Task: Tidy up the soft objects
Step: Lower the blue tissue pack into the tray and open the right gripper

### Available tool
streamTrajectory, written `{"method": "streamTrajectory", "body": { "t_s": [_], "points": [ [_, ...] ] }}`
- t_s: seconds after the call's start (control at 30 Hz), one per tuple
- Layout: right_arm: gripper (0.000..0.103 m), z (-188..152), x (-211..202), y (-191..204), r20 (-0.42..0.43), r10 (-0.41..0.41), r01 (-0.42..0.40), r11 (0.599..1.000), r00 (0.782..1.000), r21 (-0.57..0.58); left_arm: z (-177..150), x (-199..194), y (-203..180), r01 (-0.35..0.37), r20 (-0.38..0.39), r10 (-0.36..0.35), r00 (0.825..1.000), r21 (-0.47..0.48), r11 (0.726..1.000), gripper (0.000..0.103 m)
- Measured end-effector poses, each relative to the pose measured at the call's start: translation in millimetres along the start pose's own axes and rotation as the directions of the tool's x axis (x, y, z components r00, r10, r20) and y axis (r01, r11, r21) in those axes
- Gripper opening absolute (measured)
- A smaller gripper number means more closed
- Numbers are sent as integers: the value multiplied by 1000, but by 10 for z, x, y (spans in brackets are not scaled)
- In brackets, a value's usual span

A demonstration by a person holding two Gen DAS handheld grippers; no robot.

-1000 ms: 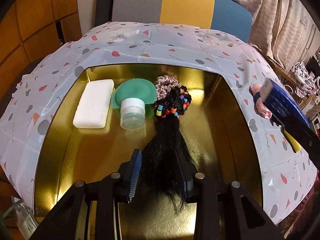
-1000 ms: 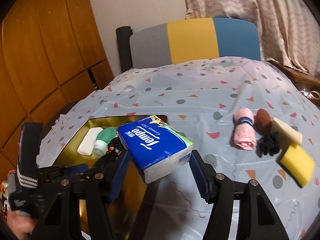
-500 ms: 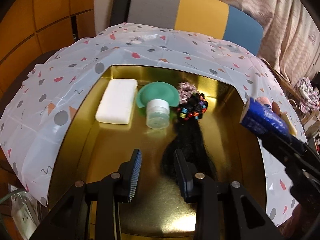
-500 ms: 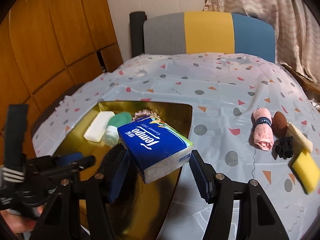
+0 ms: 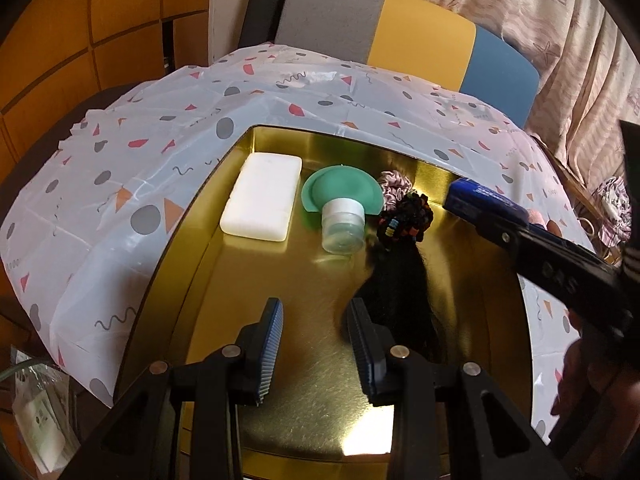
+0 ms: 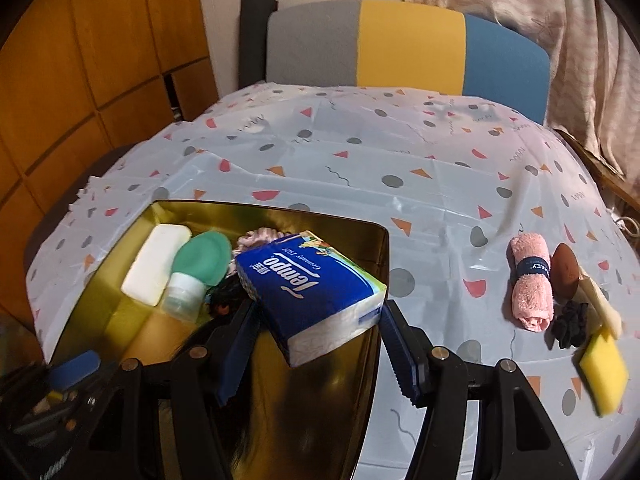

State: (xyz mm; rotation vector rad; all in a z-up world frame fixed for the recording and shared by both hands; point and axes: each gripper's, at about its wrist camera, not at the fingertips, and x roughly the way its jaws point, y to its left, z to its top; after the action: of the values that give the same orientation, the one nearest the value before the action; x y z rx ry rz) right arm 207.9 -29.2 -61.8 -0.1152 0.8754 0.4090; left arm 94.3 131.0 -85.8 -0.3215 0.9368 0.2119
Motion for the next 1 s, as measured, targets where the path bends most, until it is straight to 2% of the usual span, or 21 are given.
{"method": "streamTrajectory", "body": {
  "t_s": [0.13, 0.2, 0.3, 0.47, 0.7, 1.0],
  "points": [
    [61, 87, 73, -37, -5, -16, 16, 999, 1000, 30, -9, -2, -36, 1, -5, -1, 1000, 12, 1000, 33],
    [61, 113, 86, -16, -1, -28, 28, 999, 1000, 25, -19, -7, -50, 2, -3, -2, 1000, 14, 1000, 33],
    [56, 167, 145, 42, -3, -48, 48, 999, 999, -4, -37, 3, -72, 9, -12, -9, 1000, 18, 1000, 33],
    [56, 215, 188, 55, -9, -49, 49, 999, 999, -13, -45, -7, -84, 17, -13, -17, 1000, 18, 1000, 33],
    [56, 68, 27, 97, -27, -16, 14, 997, 1000, -74, -31, 35, -44, 1, -25, 0, 1000, 6, 1000, 33],
    [56, -161, 95, 379, -119, 15, -37, 982, 993, -183, -45, 8, -79, -39, -11, 39, 999, 25, 999, 33]
  ]
}}
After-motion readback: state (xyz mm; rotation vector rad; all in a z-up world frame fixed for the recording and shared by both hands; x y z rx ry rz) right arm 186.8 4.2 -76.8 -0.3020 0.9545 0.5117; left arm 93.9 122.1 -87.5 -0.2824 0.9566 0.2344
